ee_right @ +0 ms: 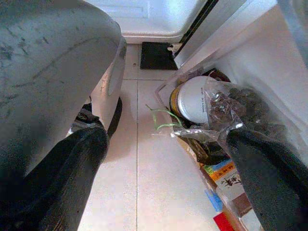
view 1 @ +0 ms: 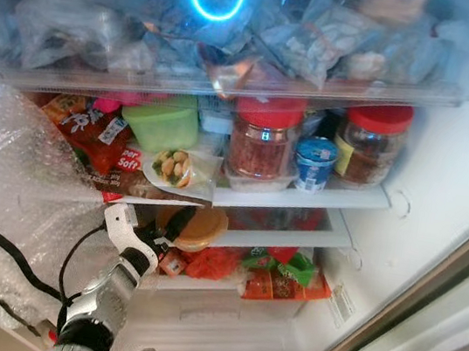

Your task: Restocking fridge

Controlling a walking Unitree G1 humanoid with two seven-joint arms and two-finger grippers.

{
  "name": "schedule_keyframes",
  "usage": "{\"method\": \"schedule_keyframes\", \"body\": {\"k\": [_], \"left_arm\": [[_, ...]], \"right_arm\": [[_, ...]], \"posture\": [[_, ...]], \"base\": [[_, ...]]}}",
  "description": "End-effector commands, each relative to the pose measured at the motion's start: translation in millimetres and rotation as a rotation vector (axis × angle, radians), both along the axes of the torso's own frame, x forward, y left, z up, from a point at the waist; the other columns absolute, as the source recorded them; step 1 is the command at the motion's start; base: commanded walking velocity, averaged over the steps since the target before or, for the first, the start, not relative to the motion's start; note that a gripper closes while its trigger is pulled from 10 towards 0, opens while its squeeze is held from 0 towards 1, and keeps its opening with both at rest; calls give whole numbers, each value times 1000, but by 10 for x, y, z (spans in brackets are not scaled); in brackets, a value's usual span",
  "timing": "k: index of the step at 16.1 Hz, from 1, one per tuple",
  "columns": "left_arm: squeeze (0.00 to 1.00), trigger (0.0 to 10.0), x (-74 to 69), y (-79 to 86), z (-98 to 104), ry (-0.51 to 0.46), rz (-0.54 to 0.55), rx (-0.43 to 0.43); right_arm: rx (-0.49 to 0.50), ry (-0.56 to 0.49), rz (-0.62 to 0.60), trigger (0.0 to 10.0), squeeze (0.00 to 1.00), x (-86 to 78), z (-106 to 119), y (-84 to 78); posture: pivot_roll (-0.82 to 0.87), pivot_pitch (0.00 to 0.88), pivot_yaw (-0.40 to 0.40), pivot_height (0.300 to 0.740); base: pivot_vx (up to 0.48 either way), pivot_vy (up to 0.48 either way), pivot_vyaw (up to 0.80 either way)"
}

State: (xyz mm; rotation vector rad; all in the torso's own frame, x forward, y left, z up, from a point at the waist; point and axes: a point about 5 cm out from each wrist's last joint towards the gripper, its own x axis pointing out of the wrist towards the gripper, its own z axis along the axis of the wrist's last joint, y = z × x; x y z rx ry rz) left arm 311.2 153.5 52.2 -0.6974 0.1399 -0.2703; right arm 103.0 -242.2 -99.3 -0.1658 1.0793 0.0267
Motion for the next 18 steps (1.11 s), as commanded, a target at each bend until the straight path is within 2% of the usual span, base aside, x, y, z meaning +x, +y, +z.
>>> {"method": "schedule_keyframes", "body": {"k": [1, 5, 11, 17, 18], "left_arm": [[0, 10000, -18, 45, 42, -13, -10, 33], [0, 10000, -165, 88, 52, 5, -9, 50], [0, 10000, -284, 119, 5, 49, 0, 80], [0, 10000, -187, 176, 27, 87, 52, 96], [0, 0, -173, 187, 31, 92, 60, 96]], "right_arm": [[21, -25, 9, 10000, 0, 81, 6, 75], [21, -26, 12, 10000, 0, 87, 8, 74], [21, -25, 14, 10000, 0, 86, 8, 71], [21, -27, 14, 10000, 0, 87, 9, 73], [22, -27, 15, 10000, 0, 86, 8, 75]], "posture": [[-29, 0, 55, 652], [-26, 0, 55, 652], [-21, 0, 53, 652], [-19, 0, 52, 652], [-19, 0, 52, 652]], "base": [[0, 0, 0], [0, 0, 0], [0, 0, 0], [0, 0, 0], [0, 0, 0]]}}
